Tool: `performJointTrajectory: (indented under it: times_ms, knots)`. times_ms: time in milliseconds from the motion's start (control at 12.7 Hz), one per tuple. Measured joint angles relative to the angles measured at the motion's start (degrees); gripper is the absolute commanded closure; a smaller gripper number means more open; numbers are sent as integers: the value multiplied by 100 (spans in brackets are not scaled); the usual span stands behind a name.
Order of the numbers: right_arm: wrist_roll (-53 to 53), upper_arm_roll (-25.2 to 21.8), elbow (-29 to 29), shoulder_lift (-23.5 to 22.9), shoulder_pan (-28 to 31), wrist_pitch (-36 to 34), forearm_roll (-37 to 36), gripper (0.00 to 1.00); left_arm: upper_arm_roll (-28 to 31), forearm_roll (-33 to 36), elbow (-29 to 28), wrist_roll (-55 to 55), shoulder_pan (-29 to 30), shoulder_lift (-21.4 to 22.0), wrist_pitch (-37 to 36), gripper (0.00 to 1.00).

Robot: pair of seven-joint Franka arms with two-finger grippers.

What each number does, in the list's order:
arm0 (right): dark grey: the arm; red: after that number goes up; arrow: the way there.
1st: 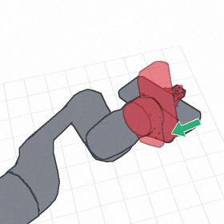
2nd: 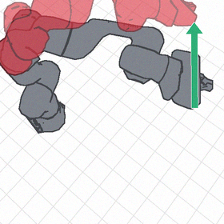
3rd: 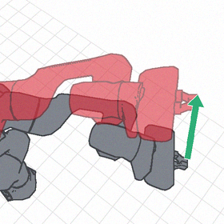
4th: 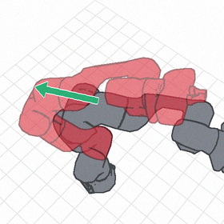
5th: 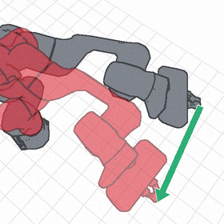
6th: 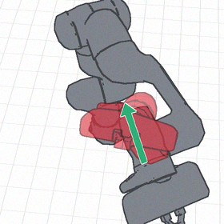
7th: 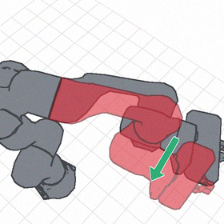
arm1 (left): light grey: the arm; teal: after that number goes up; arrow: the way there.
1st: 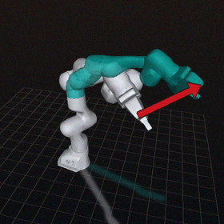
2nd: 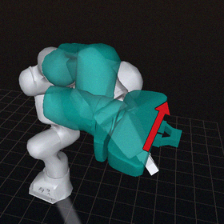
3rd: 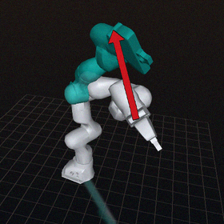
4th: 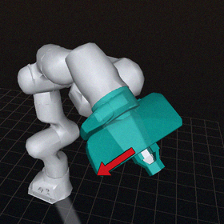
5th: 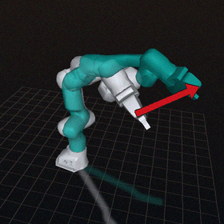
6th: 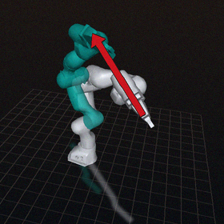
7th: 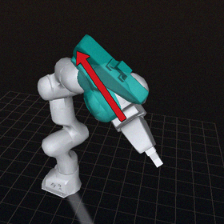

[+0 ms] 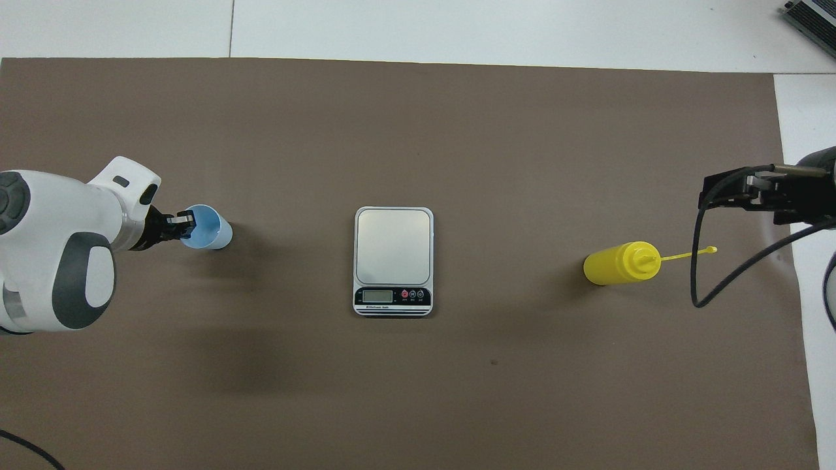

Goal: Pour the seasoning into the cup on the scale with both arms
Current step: 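Carry the blue cup with the left gripper onto the scale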

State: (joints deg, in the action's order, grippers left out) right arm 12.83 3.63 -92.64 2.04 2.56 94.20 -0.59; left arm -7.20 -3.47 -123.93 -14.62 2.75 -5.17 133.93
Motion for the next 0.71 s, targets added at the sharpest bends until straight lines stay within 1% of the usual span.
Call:
performJointTrajectory:
  times_ms: [395,553,711]
  knots:
    - [0,0,0,0,0,0,0,0,-5,-112,89,-538,-290,-1,0,100]
    - [0,0,0,0,0,0,0,0,-6,-169,238,-1080,-549,-24,-4,100]
    - [0,0,0,0,0,0,0,0,-13,-177,374,-1747,-948,-68,-15,100]
